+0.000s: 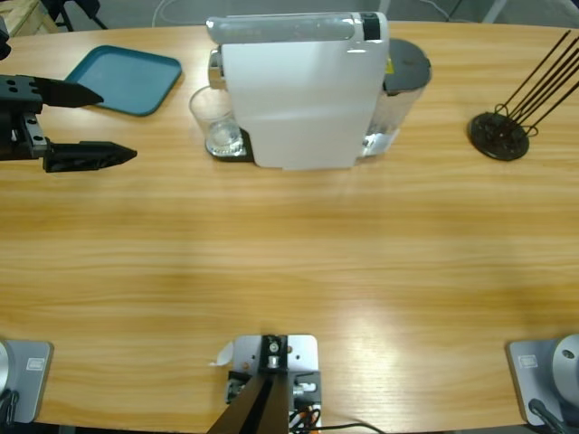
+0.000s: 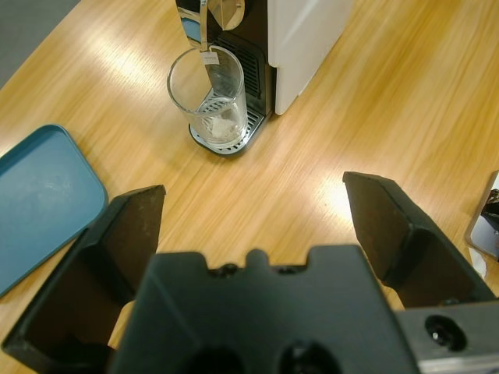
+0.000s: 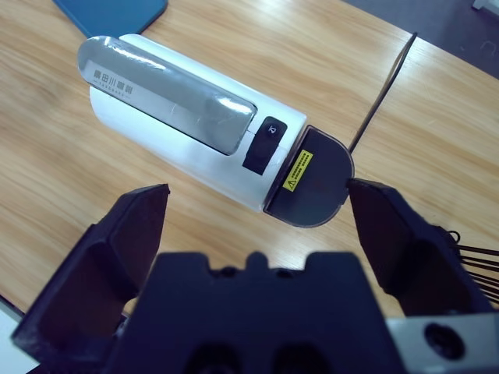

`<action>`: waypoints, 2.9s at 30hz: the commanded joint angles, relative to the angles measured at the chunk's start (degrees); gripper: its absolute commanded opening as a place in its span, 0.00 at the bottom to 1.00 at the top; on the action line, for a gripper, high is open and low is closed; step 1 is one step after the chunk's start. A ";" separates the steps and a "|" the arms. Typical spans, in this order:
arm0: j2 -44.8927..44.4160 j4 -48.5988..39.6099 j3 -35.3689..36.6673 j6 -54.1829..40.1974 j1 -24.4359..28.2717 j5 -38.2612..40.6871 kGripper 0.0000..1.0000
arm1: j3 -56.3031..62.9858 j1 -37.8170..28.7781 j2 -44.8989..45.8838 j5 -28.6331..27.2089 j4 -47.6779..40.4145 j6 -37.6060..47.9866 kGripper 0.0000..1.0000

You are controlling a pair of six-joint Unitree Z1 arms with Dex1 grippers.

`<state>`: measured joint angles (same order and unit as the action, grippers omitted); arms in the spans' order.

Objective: Pour coffee

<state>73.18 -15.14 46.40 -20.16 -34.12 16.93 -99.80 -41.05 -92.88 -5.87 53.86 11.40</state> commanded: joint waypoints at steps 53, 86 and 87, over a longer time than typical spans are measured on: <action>-4.59 -0.05 -5.18 0.65 -0.23 0.59 1.00 | 51.98 -4.91 32.15 3.73 -28.76 0.03 1.00; -5.70 0.38 -5.58 3.16 -0.77 1.26 1.00 | 48.03 -4.91 31.88 3.41 -24.76 0.38 1.00; -5.57 0.38 -5.53 3.45 -0.77 1.26 1.00 | 48.10 -4.91 31.85 3.41 -24.76 0.38 1.00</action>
<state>66.94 -15.15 42.18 -17.69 -34.38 17.69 -51.62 -45.50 -60.64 -3.09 28.34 11.65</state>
